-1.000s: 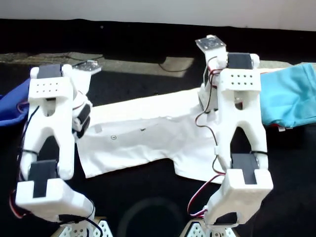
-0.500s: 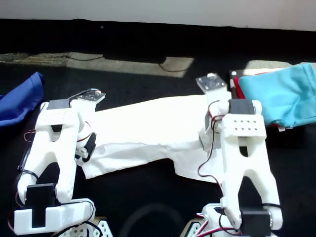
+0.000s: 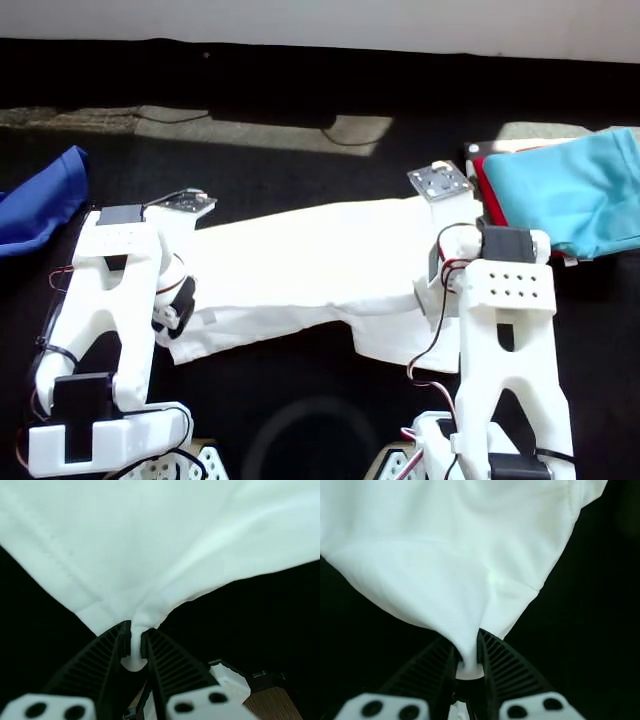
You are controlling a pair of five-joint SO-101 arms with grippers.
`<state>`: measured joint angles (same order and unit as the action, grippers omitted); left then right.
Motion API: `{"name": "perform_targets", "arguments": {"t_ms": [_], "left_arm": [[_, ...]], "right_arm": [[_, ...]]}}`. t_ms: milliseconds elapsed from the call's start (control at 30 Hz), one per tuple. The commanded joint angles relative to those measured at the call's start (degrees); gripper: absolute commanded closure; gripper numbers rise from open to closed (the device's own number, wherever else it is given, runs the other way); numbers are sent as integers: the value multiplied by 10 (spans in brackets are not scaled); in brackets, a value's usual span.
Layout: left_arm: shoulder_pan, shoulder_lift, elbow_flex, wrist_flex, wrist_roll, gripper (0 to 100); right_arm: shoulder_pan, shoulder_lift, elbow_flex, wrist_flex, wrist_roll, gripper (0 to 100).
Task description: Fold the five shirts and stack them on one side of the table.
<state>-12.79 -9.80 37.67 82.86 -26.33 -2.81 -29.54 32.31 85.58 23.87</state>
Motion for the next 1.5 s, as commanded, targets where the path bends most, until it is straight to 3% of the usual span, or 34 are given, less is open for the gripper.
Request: {"name": "perform_targets", "arguments": {"t_ms": [0,233,367,567,767,900,1067,1167,1267,1333,1467], "left_arm": [[14,-24,-12,25,-5,991],[89,-24,47,21,-5,991],[96,-23,58,8,-4,991],[82,-24,53,4,-4,991],[48,-24,32,10,-5,944],[4,-24,-51,43,-8,834],[-36,-21,-189,85,-33,811],[-37,-17,-218,76,-31,824],[-3,-8,-192,11,-9,985],[21,17,-167,-35,31,971],[52,105,-149,-106,45,990]], "right_arm": [[12,-17,-5,5,17,993],[12,-22,43,2,40,993],[12,-20,61,-7,40,993],[12,-18,80,-10,40,980],[8,-24,62,1,40,812],[8,-24,0,43,39,810],[8,-20,-88,64,35,810],[4,-16,-92,12,35,842],[-21,6,-51,-69,35,998],[-40,44,-26,-112,35,974],[-48,158,-13,-205,35,993]]}}
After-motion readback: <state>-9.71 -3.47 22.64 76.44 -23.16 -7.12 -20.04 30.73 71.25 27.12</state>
